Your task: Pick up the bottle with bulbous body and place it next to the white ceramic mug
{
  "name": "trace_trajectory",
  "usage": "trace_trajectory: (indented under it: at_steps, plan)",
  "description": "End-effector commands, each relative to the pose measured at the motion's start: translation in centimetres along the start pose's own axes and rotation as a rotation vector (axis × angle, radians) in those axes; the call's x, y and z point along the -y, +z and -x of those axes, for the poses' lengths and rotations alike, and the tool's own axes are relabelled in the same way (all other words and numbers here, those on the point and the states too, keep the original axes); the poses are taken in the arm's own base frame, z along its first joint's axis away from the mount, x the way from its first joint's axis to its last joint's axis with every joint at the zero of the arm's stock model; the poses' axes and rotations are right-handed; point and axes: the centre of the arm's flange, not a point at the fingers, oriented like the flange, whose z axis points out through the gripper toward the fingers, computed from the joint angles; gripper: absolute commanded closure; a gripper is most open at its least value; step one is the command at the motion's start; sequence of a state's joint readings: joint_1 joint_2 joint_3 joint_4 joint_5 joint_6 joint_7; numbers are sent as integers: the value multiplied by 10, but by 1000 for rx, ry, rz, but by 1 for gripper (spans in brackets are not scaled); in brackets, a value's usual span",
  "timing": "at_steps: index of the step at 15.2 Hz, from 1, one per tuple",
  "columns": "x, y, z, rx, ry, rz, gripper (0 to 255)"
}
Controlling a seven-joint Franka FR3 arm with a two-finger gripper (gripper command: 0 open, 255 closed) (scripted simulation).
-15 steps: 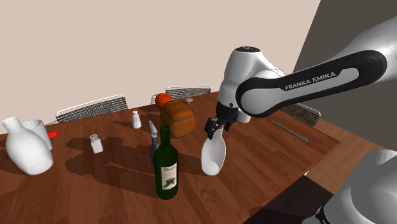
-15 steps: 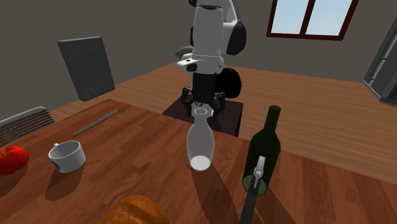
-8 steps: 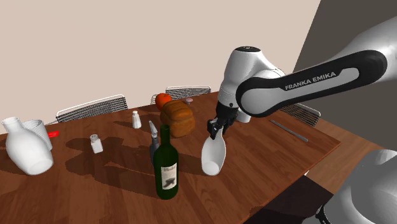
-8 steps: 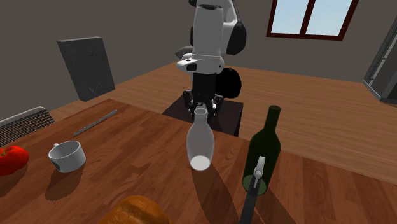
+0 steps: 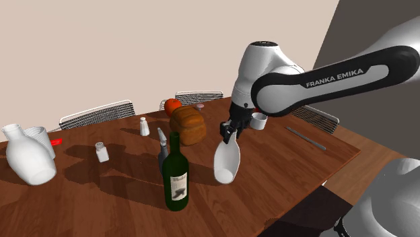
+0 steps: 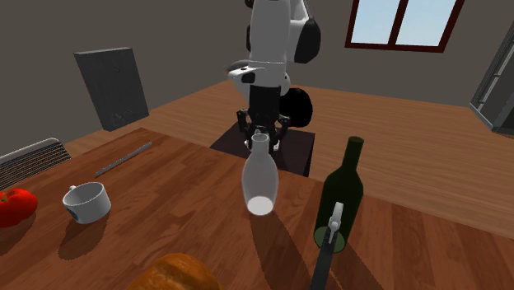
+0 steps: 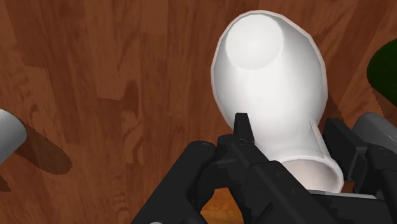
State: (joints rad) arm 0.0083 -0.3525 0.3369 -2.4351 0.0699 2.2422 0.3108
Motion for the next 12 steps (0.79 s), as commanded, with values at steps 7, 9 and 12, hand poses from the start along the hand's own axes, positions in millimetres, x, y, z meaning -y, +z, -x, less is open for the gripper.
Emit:
trace_trajectory:
  at_steps: [7,9,12]
  plan:
    - [-1,-42,-7,0,0,0,255]
    - [-1,-53,-9,0,0,0,255]
    - [-1,-68,-11,0,0,0,255]
